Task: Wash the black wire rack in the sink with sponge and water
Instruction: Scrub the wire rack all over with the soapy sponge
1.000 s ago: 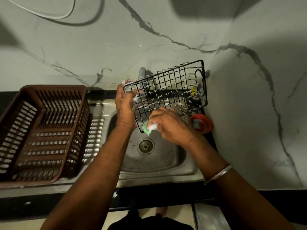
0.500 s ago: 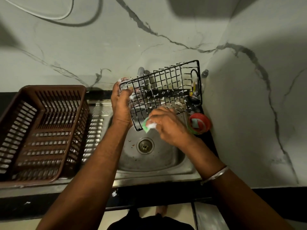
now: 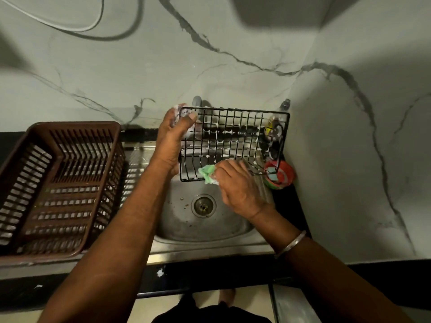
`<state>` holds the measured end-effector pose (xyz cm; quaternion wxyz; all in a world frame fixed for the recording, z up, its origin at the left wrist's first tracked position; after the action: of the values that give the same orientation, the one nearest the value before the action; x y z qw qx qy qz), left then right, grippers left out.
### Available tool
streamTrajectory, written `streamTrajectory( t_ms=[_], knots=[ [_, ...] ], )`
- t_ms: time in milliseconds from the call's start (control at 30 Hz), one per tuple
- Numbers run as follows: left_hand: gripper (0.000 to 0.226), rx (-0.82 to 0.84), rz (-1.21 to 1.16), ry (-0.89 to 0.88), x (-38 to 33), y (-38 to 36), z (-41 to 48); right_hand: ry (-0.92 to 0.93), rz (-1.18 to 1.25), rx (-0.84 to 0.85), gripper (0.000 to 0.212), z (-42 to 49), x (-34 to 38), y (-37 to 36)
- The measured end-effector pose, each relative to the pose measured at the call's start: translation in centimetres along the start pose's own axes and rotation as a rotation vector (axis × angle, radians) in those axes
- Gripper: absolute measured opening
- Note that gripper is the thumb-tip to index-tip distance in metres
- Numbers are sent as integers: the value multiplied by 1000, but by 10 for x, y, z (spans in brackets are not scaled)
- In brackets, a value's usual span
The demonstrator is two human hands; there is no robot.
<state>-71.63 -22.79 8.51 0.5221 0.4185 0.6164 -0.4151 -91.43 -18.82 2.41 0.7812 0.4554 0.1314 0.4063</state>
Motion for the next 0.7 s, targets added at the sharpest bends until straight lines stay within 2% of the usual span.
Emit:
streamTrajectory(
  t_ms=[100,200,300,400,500,633,700],
  knots=[
    [110,152,155,1,-10,1,0,-65,68,-132,3,1,17,-7],
    [105,188,259,-11,-13,2,-6,-157,109,-191,9,11,26,-10],
    [99,147,193,0,-8,4,-12,-204,106,-202,7,18,33,-12],
    [80,95,78,-14,-8,2,-16,-234,117,-241,8,22,42,-11],
    [74,61,-15,-56,0,-5,-19,-314,92,-292,17,30,44,-10],
    [62,-151,-74,32,16,-13,-20,-362,56,-258,32,40,47,-13],
    [63,-232,-169,106,21,-20,-23,-361,42,-230,25,43,50,-14]
  ],
)
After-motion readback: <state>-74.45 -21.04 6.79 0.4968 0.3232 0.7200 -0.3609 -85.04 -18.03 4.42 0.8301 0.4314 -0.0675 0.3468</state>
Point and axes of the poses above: each hand's wrist, its own z-axis towards the middle knuckle, its own y-axis out of the back of the hand, x = y × z, the point moved 1 cm from there along z, towards the middle knuckle
